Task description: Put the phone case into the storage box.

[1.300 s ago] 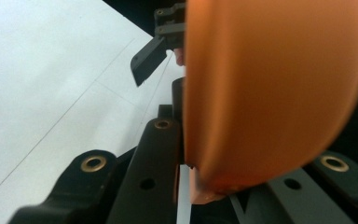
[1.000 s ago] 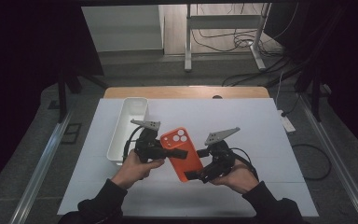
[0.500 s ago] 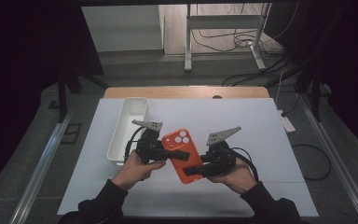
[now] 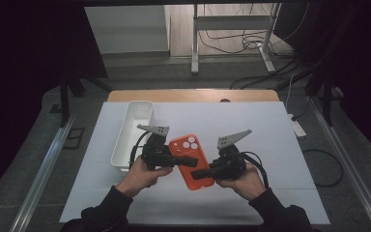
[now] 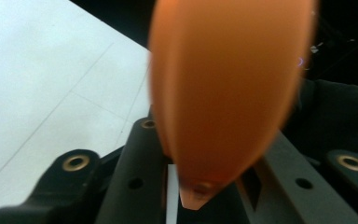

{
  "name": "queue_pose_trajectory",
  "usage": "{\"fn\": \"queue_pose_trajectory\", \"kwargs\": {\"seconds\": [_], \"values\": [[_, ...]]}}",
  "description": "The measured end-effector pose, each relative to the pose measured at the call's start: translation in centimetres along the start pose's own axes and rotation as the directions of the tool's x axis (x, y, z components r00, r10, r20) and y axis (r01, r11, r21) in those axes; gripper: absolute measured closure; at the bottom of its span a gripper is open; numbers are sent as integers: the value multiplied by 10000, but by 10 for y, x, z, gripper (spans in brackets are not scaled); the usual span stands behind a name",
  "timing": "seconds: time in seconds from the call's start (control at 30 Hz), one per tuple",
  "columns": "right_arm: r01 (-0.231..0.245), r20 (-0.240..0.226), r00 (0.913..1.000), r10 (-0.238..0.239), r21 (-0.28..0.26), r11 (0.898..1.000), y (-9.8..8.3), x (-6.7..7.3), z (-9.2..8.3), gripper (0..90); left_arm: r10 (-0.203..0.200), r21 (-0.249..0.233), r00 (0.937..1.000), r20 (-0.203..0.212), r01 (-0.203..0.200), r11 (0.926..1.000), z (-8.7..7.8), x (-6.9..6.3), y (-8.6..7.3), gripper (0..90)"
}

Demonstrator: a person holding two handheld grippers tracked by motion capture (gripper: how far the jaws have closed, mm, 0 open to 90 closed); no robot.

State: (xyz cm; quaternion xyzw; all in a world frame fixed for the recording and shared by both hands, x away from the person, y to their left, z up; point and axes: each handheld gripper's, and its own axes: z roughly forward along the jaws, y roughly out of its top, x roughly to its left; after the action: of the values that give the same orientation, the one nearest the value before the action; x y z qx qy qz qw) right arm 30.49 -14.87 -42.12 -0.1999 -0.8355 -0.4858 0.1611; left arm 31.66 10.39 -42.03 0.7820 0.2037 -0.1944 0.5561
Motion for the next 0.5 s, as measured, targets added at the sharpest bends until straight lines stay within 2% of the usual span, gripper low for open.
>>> {"fn": "queue_pose_trajectory", "kwargs": {"seconds": [0.23,0.33,0.43,0.47,0.5], "values": [[166,671,9976,-168,44,9999,-1,0,-1,850,203,69,9965,-814,-198,9998,-2,-2,1,582],[225,828,9963,-227,23,9997,-1,0,-2,849,265,68,9910,-1314,-259,9996,-3,-3,1,506],[184,1025,9946,-179,-45,9998,-1,-1,-4,849,343,36,9796,-1979,-343,9994,-4,-4,1,397],[199,1121,9935,-190,-69,9998,-2,-2,-5,849,386,7,9734,-2258,-395,9992,-5,-4,1,365],[199,1121,9935,-190,-69,9998,-2,-2,-5,849,386,7,9734,-2258,-395,9992,-5,-4,1,314]]}}
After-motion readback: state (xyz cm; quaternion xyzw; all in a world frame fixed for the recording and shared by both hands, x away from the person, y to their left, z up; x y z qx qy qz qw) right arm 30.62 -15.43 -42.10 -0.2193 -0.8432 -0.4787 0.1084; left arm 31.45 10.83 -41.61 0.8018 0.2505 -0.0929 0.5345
